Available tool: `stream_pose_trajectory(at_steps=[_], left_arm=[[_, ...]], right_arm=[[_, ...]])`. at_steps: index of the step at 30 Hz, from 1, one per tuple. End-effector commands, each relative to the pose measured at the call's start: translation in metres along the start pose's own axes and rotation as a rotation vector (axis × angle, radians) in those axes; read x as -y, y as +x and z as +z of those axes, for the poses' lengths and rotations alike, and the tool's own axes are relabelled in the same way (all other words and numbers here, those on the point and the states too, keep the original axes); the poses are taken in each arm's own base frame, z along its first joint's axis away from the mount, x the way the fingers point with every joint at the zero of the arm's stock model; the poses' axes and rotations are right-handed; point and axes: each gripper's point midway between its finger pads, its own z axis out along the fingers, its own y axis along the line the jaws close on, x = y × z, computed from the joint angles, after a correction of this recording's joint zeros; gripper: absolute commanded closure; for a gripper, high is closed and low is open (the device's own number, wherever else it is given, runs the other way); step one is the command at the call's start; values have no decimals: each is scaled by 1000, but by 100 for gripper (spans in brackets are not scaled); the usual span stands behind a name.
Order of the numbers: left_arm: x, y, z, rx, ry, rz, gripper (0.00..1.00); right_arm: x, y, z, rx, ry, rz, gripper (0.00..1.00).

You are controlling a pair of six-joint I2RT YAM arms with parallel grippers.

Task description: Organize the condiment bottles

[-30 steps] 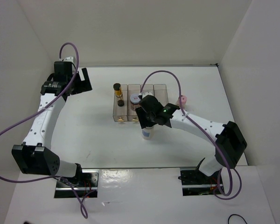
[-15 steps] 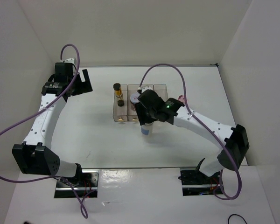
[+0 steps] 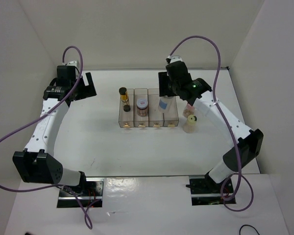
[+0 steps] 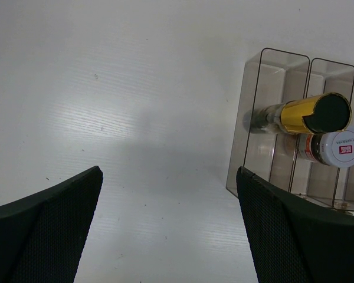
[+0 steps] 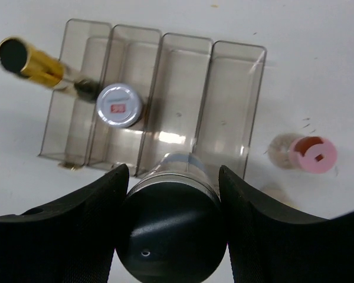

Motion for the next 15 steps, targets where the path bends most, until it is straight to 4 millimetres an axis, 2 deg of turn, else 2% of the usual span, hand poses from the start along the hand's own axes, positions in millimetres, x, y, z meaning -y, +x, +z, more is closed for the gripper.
stream_pose_trajectory(at_steps=[1, 5, 11, 15], left_arm=[[4, -10, 1, 38, 25, -7, 0], [3, -6, 7, 20, 20, -6, 0], [0, -9, 13, 19, 12, -3, 0], [0, -7, 16, 10, 10, -3, 0]], right_arm=[[10, -52, 2, 145, 7, 25, 81], [10, -58, 20, 153, 16, 24, 81], [6, -47, 60, 112, 38, 13, 82], [3, -48, 71, 123, 34, 27, 82]])
